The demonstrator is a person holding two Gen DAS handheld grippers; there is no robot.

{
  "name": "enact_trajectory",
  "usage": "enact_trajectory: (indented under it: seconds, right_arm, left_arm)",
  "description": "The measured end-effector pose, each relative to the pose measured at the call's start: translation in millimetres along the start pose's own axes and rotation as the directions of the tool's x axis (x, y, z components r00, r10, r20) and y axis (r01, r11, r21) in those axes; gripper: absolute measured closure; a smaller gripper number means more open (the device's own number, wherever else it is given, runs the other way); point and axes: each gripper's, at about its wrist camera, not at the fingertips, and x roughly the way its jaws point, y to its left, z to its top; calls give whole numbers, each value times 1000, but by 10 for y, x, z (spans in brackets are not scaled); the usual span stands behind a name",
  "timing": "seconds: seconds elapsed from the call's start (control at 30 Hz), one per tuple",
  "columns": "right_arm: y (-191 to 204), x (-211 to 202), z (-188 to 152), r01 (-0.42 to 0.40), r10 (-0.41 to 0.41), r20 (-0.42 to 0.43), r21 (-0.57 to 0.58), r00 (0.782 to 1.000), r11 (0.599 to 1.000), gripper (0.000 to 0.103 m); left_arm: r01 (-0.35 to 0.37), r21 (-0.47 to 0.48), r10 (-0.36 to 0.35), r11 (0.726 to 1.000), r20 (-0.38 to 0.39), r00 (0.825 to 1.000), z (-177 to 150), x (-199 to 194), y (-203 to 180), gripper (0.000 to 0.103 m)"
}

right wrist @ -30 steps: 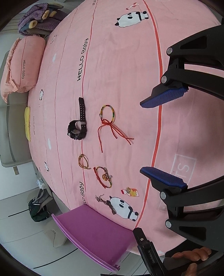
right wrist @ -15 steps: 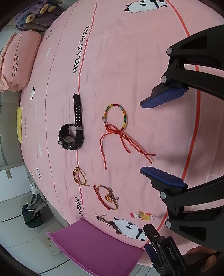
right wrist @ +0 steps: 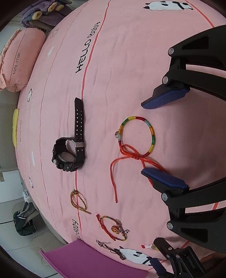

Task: Organize jewelry
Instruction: 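Withdraw both tools from the tub toward the red string bracelets, then grasp the yellow flower charm with the left tool while the right tool grasps the red string bracelet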

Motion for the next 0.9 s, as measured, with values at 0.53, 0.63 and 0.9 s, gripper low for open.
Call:
enact_trajectory:
  seconds: [0.53, 0.63, 0.9]
  right_arm:
    - [168, 75, -23, 40, -39, 12, -86, 999, 996, 56]
    - [216, 63, -17, 26, -25, 8, -103, 1000, 994, 74]
    - [214, -80, -37, -46, 46, 11, -67, 999, 997, 92]
  left_arm:
    - [54, 30, -55, 998, 50, 997, -120, -20, -152, 45]
    - [85, 29, -86, 996, 44, 995, -124, -54, -164, 72]
    - [177, 8, -177, 984, 14, 984, -108, -146, -72, 85]
